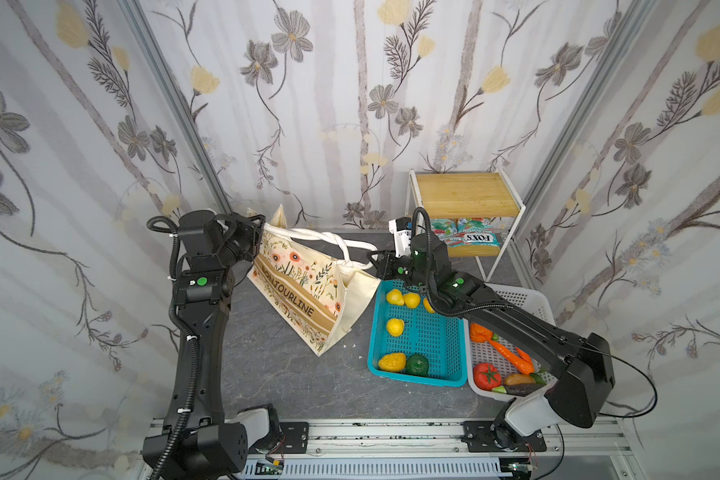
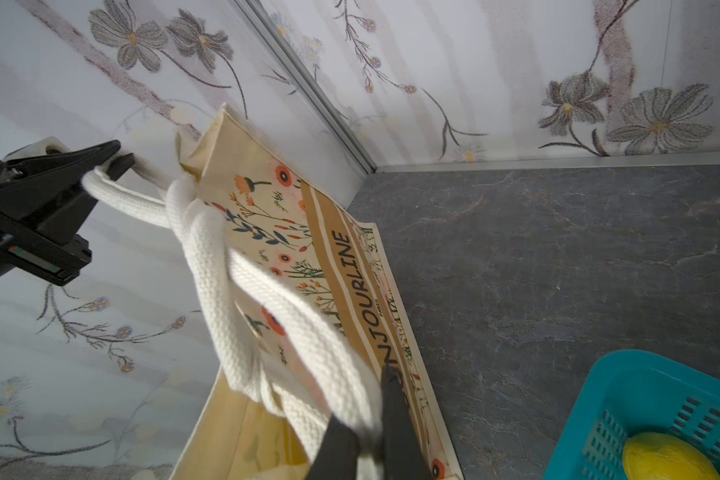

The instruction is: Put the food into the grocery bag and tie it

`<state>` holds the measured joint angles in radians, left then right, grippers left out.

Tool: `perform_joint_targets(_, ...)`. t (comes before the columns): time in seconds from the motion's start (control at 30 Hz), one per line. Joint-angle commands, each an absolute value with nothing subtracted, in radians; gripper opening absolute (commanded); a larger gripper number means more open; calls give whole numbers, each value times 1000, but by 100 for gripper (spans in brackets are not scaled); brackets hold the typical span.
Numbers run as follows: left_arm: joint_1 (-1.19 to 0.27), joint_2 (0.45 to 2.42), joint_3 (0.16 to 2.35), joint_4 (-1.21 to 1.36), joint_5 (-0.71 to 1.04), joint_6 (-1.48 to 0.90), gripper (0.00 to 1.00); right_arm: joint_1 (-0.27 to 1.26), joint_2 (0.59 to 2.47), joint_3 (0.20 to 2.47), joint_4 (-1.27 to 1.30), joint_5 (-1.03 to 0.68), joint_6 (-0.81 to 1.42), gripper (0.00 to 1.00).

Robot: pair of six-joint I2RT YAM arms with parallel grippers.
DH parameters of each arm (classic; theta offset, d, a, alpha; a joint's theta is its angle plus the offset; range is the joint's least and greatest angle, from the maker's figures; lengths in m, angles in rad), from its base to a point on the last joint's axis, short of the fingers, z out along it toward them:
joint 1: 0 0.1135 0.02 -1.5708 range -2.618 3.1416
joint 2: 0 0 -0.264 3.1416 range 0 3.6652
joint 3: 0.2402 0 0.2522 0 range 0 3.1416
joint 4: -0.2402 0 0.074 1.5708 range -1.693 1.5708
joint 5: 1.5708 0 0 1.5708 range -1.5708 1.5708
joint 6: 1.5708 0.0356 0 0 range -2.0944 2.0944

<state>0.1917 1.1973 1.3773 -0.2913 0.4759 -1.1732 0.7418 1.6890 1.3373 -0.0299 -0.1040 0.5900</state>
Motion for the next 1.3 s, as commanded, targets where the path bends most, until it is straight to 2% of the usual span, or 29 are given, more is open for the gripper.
perform_joint_targets(0.0,256,1178,1369,-127,354,-1172,0,721,1717,1336,-252,179,544,0)
perform_joint_targets(0.13,272,1171,1342,-125,379,-1170,0,715,1744,1336,-306,237,512,0)
perform_joint_targets(0.4,272,1158,1260,-98,435,-1167,0,728,1883,1384,-322,155,449,0)
perform_joint_targets(0.57,272,1156,1238,-68,442,-1184,0,751,1896,1414,-291,142,407,0)
perform_joint_targets(0.83,259,1129,1186,52,465,-1202,0,738,1959,1742,-444,162,405,0)
perform_joint_targets(0.93,260,1113,1131,135,478,-1230,0,735,1991,1829,-455,170,430,0)
perform_joint_targets(1.03,271,1088,937,610,545,-1402,0,712,2059,1964,-520,173,461,0)
perform_joint_targets(1.07,273,1094,905,669,543,-1452,0,701,2075,1995,-529,165,477,0)
perform_joint_targets(1.27,273,1131,907,671,573,-1457,0,663,2104,2048,-481,122,551,0)
